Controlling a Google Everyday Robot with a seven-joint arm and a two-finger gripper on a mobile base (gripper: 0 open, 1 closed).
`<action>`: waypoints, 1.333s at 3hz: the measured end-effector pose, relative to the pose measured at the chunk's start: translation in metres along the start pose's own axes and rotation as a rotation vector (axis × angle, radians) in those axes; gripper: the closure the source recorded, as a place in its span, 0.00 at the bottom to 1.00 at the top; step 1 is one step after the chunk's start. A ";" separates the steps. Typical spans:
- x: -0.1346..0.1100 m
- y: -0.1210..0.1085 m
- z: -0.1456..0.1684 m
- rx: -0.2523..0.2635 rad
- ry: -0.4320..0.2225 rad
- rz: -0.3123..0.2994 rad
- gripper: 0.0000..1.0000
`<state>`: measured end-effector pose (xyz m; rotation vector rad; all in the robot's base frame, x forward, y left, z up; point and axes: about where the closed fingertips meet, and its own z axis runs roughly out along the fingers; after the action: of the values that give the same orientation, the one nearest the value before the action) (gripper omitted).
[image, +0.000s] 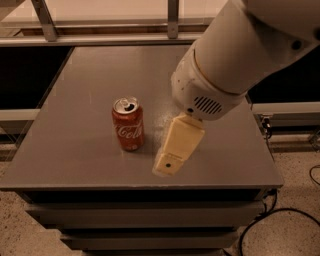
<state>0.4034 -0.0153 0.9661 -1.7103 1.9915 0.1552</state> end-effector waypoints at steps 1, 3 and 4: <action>0.007 -0.006 -0.002 0.016 -0.005 0.019 0.00; -0.036 0.009 0.023 0.016 -0.049 -0.029 0.00; -0.064 0.020 0.038 0.015 -0.067 -0.070 0.00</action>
Offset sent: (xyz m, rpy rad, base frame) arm 0.0142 0.0385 -0.0233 0.0521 -0.0276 0.0034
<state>0.4003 0.0612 0.9570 -1.7399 1.8772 0.1698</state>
